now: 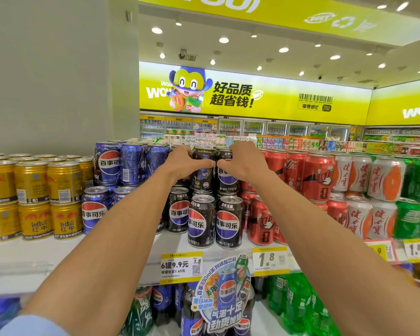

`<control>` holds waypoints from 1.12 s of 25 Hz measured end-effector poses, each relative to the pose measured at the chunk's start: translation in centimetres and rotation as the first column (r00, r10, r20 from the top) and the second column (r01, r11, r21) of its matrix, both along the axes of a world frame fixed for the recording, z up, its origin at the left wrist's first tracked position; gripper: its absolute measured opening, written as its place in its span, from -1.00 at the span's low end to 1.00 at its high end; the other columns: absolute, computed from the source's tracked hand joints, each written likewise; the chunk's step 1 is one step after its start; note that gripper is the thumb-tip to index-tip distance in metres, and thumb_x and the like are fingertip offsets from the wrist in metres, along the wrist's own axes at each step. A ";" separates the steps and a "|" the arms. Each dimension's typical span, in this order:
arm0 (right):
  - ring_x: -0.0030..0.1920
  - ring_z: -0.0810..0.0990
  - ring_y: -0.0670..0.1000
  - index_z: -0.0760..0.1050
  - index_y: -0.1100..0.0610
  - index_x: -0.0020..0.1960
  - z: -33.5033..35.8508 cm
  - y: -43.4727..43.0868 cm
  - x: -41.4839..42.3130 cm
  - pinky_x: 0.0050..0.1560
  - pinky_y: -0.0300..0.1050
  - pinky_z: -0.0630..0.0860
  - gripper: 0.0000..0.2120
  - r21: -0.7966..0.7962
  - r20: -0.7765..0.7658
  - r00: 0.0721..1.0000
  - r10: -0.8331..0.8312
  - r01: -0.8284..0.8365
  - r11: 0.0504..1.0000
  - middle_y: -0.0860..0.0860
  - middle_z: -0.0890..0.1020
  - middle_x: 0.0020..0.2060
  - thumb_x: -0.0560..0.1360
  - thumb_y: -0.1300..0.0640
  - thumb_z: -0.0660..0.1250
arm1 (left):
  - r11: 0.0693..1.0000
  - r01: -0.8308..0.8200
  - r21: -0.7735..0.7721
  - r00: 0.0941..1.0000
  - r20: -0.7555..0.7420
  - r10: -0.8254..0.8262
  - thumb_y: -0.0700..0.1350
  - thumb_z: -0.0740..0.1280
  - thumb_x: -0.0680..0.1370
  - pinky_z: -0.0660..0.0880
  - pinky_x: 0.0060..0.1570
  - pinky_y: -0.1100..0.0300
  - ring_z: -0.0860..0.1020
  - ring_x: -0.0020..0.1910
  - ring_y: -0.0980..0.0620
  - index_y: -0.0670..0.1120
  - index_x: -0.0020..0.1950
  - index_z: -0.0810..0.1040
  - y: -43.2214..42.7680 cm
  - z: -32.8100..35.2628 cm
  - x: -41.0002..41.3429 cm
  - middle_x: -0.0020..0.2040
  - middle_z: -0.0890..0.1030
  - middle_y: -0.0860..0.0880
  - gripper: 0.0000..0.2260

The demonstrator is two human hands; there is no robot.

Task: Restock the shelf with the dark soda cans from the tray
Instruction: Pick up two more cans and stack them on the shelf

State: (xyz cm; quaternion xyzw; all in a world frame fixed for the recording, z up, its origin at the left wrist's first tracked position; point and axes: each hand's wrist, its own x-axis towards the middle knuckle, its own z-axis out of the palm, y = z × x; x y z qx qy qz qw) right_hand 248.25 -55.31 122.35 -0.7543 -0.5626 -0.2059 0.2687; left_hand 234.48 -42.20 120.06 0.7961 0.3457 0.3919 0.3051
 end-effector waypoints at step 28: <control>0.16 0.54 0.20 0.46 0.21 0.17 -5.6 -11.1 -9.7 0.05 0.11 0.52 -0.41 -0.259 0.338 0.937 0.090 0.000 0.966 0.15 0.56 0.13 0.52 -0.33 0.24 | 0.878 0.165 0.450 0.623 -0.738 0.261 0.43 0.24 0.46 0.47 0.22 -0.16 0.47 0.18 -0.21 -0.17 0.33 0.38 -12.2 -5.0 -13.9 0.32 0.48 -0.24 -0.26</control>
